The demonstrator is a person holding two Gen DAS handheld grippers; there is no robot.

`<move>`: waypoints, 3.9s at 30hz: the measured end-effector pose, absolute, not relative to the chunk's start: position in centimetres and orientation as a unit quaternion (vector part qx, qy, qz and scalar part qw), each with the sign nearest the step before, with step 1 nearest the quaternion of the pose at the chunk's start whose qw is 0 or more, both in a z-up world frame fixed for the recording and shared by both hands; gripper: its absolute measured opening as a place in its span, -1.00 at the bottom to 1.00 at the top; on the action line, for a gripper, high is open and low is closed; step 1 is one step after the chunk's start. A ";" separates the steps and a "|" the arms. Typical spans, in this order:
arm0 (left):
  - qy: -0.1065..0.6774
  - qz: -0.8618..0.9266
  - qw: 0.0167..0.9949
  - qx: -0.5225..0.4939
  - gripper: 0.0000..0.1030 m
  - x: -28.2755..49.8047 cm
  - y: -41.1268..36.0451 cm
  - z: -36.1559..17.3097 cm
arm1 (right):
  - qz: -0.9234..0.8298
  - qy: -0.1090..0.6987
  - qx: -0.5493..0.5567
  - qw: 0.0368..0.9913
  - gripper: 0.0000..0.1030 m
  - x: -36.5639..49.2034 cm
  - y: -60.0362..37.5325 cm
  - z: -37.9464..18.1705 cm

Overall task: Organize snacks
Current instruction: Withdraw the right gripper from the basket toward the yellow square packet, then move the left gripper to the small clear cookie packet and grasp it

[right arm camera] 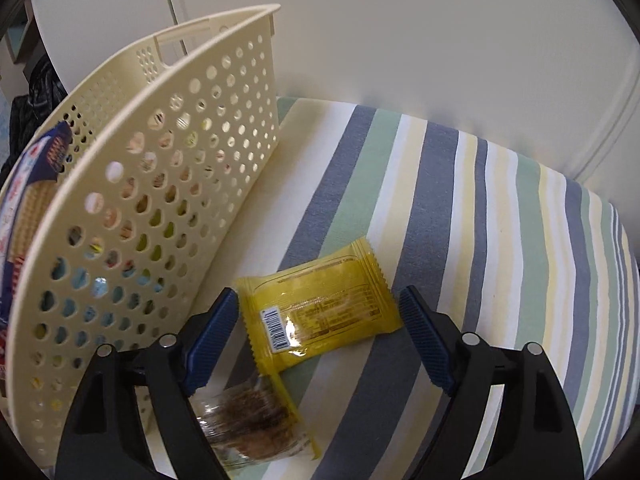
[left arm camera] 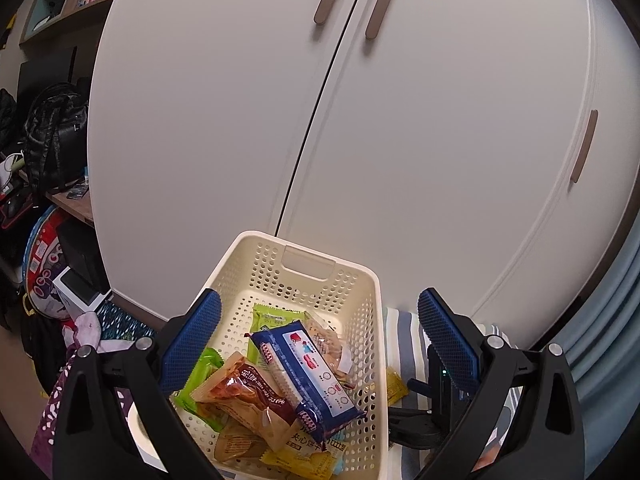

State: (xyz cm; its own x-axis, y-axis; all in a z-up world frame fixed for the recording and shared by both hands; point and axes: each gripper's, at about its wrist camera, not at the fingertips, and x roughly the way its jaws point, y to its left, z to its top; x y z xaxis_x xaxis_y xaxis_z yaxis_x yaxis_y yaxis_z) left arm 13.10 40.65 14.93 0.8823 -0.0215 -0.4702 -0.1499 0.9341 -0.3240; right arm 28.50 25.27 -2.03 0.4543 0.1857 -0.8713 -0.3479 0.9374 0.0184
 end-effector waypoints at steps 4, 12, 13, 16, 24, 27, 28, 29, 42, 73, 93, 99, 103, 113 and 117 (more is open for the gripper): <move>0.242 0.026 0.955 -0.172 0.94 13.2 40.0 15.1 | 0.134 0.506 -0.073 0.849 0.64 29.1 23.5 -2.6; 0.254 -0.024 0.953 -0.163 0.94 13.7 37.2 14.9 | 0.103 0.509 -0.040 0.853 0.64 28.3 18.1 -2.7; 0.256 -0.032 0.953 -0.160 0.94 13.8 36.7 14.9 | 0.100 0.511 -0.039 0.853 0.64 28.1 17.5 -2.7; 0.263 -0.056 0.952 -0.145 0.94 14.0 34.6 14.9 | 0.090 0.516 -0.015 0.852 0.64 27.9 15.3 -2.7; 0.311 -0.128 0.934 -0.123 0.94 14.9 28.3 12.9 | 0.066 0.527 -0.004 0.847 0.64 27.8 10.0 -3.1; 0.336 -0.148 0.924 -0.111 0.94 15.2 25.8 11.7 | 0.065 0.526 0.004 0.848 0.64 27.4 8.5 -3.1; 0.345 -0.154 0.920 -0.102 0.94 15.3 24.9 11.2 | 0.064 0.526 0.007 0.848 0.64 26.7 7.6 -3.3; 0.351 -0.156 0.918 -0.096 0.94 15.4 24.5 10.7 | 0.064 0.525 0.012 0.849 0.64 26.9 7.1 -3.0; 0.358 -0.145 0.910 -0.148 0.94 15.8 26.9 10.3 | 0.172 0.475 0.030 0.863 0.64 22.4 9.5 0.6; 0.356 -0.128 0.915 -0.137 0.94 16.5 27.4 10.4 | 0.204 0.503 -0.005 0.840 0.65 24.3 11.8 -0.6; 0.462 -0.145 0.873 -0.055 0.58 20.0 20.1 2.5 | 0.126 0.495 0.046 0.859 0.65 20.8 1.3 -0.3; 0.495 -0.137 0.854 -0.080 0.58 21.4 20.2 0.5 | 0.126 0.491 0.054 0.860 0.65 20.4 1.2 -0.2; 0.507 -0.127 0.849 -0.079 0.58 22.0 19.6 -0.6 | 0.126 0.489 0.060 0.861 0.65 20.4 1.0 -0.1; 0.521 -0.126 0.841 -0.066 0.06 24.0 17.6 -2.6 | 0.119 0.486 0.068 0.863 0.65 20.7 0.9 0.0; 0.516 -0.138 0.842 -0.077 -0.18 23.8 18.2 -2.5 | 0.117 0.484 0.071 0.864 0.65 21.2 1.4 0.3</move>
State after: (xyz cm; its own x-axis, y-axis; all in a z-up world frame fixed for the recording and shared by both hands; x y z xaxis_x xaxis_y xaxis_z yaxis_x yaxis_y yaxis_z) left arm 23.81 18.16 -2.52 0.4287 -0.3118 -0.8479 0.1517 0.9501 -0.2727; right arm 21.18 1.44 0.29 0.5044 0.2707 -0.8199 -0.1336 0.9626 0.2356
